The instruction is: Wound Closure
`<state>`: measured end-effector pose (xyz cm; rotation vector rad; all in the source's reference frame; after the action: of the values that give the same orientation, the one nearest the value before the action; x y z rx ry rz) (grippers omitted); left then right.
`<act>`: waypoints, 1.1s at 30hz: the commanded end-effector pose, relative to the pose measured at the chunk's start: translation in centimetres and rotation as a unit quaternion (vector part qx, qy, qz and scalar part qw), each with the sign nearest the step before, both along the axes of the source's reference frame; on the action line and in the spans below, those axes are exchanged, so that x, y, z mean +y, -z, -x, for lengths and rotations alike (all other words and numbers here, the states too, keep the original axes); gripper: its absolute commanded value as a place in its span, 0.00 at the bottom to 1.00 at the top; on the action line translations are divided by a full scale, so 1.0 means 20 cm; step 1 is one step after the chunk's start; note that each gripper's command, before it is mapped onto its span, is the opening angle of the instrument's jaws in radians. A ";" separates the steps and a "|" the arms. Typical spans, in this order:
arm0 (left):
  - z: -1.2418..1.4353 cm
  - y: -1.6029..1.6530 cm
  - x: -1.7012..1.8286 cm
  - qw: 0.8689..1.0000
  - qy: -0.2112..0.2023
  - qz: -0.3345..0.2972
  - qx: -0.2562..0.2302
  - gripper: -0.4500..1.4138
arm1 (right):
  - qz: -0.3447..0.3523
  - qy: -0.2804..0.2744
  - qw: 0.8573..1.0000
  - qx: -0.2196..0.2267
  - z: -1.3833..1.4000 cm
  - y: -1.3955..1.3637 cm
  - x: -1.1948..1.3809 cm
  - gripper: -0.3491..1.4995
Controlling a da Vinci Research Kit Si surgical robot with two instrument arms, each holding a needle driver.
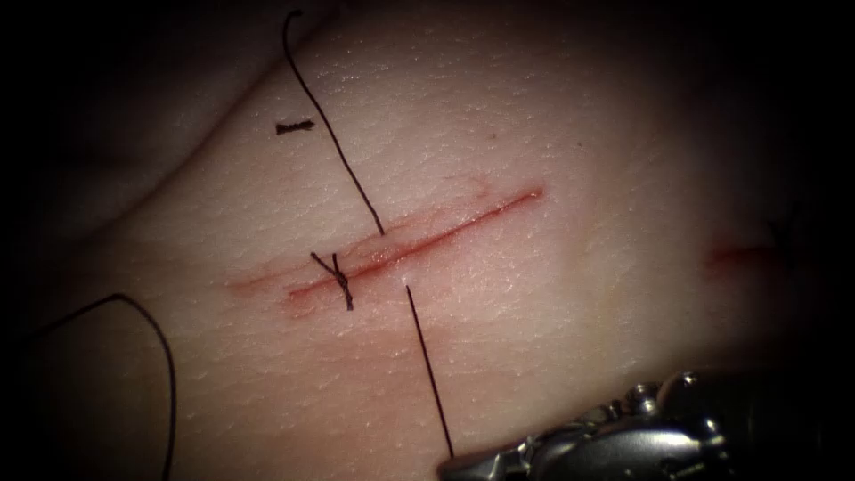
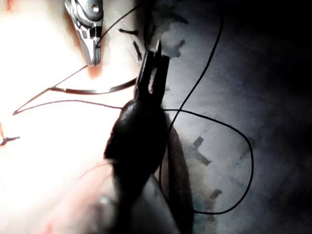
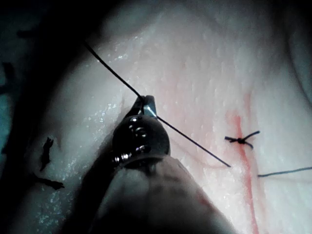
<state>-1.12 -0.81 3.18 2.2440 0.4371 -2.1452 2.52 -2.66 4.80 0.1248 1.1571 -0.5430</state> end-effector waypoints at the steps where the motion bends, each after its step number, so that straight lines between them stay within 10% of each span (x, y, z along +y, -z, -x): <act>1: 0.003 -0.002 -0.004 1.000 0.000 -0.001 0.000 0.00 | -0.004 0.002 1.000 -0.001 -0.001 -0.001 -0.007 0.00; 16: 0.002 -0.003 -0.003 1.000 0.002 -0.001 0.003 0.00 | -0.025 0.050 0.998 -0.027 0.006 0.022 -0.034 0.00; 17: 0.002 -0.003 -0.003 1.000 0.002 -0.001 0.003 0.00 | -0.030 0.042 0.998 -0.026 0.005 0.022 -0.031 0.07; 18: 0.002 -0.003 -0.003 1.000 0.002 -0.001 0.003 0.00 | -0.029 0.005 0.999 -0.022 0.003 0.020 -0.023 0.62; 20: 0.002 -0.003 -0.003 1.000 0.002 -0.001 0.003 0.00 | -0.025 -0.059 0.998 -0.018 0.001 0.015 -0.005 0.94; 27: 0.001 -0.003 -0.003 1.000 0.003 -0.001 0.004 0.00 | -0.028 -0.122 0.991 -0.038 -0.002 -0.010 0.043 0.96; 33: 0.001 -0.003 -0.003 1.000 0.002 -0.001 0.004 0.00 | -0.033 -0.134 0.990 -0.029 -0.008 -0.035 0.059 0.95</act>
<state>-1.10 -0.80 3.21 2.2383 0.4280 -2.1587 2.62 -1.44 5.45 0.0396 1.1123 -0.2612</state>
